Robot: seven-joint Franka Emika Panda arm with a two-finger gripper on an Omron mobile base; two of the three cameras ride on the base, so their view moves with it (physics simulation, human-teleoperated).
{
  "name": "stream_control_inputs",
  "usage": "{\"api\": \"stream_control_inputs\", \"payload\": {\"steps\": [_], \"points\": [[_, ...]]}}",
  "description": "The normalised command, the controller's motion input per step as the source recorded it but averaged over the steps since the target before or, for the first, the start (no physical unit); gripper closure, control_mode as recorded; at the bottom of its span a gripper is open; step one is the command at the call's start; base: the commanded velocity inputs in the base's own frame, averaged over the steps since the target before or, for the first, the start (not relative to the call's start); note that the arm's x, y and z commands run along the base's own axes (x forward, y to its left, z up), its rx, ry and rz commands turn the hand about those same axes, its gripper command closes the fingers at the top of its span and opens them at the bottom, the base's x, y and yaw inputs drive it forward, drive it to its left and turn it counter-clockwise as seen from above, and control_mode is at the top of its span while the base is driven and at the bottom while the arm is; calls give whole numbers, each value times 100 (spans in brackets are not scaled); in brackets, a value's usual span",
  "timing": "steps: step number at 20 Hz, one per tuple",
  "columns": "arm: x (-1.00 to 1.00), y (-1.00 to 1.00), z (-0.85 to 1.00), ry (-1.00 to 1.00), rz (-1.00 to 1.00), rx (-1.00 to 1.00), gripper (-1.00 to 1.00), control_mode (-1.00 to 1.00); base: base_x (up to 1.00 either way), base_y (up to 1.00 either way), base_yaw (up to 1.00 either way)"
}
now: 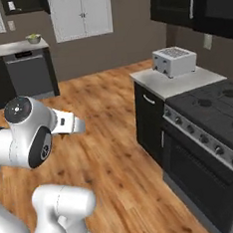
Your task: Pick the cheese from the fridge and the cheese grater from the cabinet and place them next to the salad bowl.
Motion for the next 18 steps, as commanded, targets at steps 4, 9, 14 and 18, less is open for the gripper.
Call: {"api": "stream_control_inputs", "payload": {"steps": [4, 9, 14, 18], "points": [[0, 0, 0, 0, 0, 0, 100, 100, 11, 3, 75], [0, 0, 0, 0, 0, 0, 100, 100, 21, 6, 64], [0, 0, 0, 0, 0, 0, 100, 100, 46, 8, 44], [0, 0, 0, 0, 0, 0, 100, 100, 77, 3, 19]]}}
